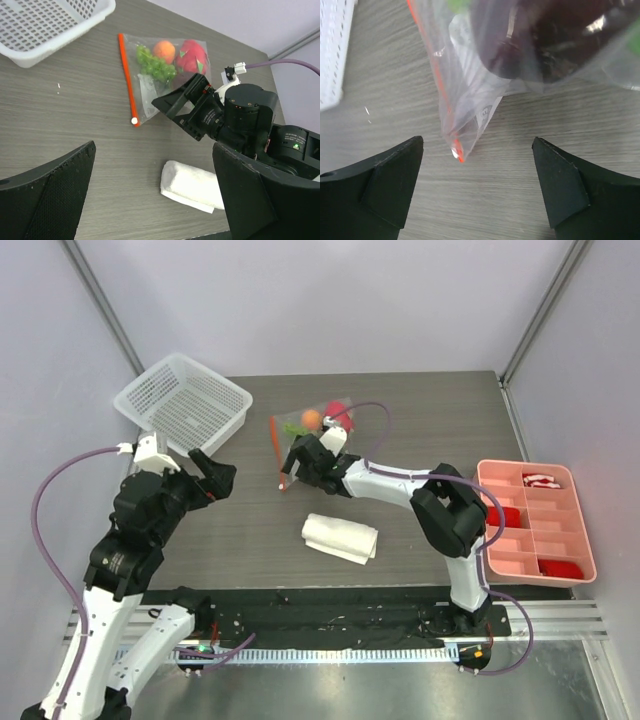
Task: Open the zip-top bag and remove the fake food
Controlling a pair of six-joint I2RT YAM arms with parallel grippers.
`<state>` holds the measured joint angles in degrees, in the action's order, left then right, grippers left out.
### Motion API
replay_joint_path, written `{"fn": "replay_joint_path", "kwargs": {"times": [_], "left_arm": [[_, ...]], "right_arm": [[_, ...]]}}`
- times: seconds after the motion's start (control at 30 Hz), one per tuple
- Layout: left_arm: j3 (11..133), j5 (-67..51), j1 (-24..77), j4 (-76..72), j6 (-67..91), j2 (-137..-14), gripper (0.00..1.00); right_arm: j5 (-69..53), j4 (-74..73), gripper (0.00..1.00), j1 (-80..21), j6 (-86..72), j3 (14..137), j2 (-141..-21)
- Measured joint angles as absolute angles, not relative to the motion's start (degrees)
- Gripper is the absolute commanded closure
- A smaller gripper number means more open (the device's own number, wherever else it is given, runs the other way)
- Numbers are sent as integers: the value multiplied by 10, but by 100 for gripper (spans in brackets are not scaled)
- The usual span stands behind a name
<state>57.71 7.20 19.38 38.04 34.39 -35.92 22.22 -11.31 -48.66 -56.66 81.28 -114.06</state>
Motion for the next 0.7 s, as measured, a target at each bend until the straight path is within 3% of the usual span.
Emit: {"fn": "replay_joint_path", "kwargs": {"times": [0.17, 0.27, 0.37, 0.5, 0.7], "left_arm": [[568, 57, 194, 380, 356, -373, 4], [568, 47, 194, 378, 361, -381, 4], [564, 38, 194, 370, 363, -383, 5], [560, 27, 194, 363, 373, -401, 13], [536, 3, 194, 338, 391, -456, 21]], "right_arm": [[246, -69, 22, -490, -667, 797, -1166], [257, -44, 33, -491, -699, 797, -1195], [274, -14, 51, -491, -715, 799, -1213], [292, 10, 99, -491, -716, 799, -1227], [255, 48, 99, -474, -705, 786, -1220]]}}
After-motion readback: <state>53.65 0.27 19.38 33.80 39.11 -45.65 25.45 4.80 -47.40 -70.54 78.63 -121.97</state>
